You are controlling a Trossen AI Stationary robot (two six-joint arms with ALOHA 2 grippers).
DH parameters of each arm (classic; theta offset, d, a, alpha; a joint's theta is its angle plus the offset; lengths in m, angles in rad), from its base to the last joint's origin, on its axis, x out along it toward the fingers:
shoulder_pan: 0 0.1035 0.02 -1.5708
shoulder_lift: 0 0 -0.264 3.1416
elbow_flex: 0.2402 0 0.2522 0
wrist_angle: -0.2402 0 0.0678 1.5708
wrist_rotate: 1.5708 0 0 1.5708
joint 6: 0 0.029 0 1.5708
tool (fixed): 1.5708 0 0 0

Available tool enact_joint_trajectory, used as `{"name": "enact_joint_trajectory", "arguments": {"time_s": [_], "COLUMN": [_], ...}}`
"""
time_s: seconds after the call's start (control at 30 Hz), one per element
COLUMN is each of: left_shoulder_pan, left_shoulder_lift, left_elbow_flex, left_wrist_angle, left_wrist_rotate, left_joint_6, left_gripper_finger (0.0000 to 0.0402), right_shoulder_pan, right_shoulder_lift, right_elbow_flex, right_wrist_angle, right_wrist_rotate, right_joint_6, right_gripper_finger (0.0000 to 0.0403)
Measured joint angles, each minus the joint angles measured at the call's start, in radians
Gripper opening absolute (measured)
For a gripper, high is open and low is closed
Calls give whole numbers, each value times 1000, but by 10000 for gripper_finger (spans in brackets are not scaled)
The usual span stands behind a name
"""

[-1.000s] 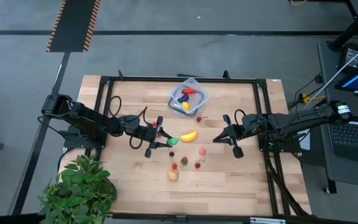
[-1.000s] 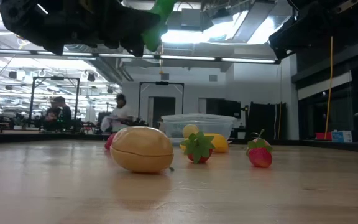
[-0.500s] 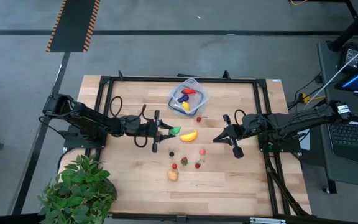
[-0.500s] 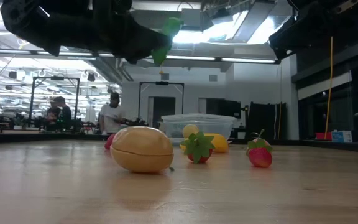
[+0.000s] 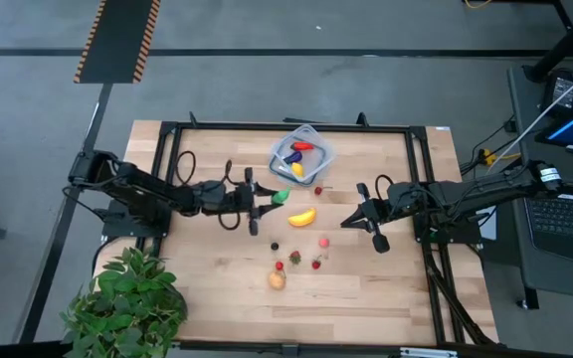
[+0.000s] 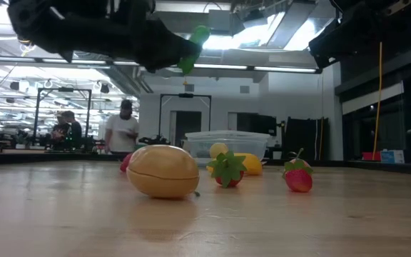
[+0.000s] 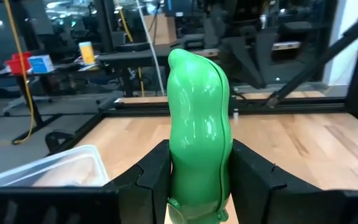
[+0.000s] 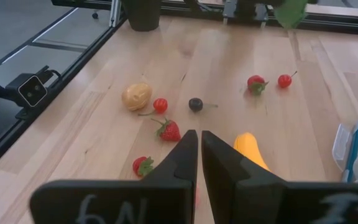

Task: Pick and placing Produce into tupperware
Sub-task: Put the green pea into the transparent container

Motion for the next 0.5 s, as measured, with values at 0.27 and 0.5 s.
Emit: {"name": "enact_joint_trajectory", "arguments": {"time_s": [0.27, 0.5], "left_shoulder_pan": [125, 241], "left_shoulder_lift": [173, 251], "left_elbow_flex": [190, 408], "left_wrist_angle": [-247, -493], "left_wrist_rotate": [111, 204], "left_joint_6": [-14, -1], "left_gripper_finger": [122, 122], "right_shoulder_pan": [0, 0], "right_shoulder_lift": [0, 0], "right_elbow_flex": [0, 0], "right_wrist_angle": [10, -2], "right_wrist_rotate": [0, 0], "right_joint_6": [-3, -3], "right_gripper_finger": [26, 26]}}
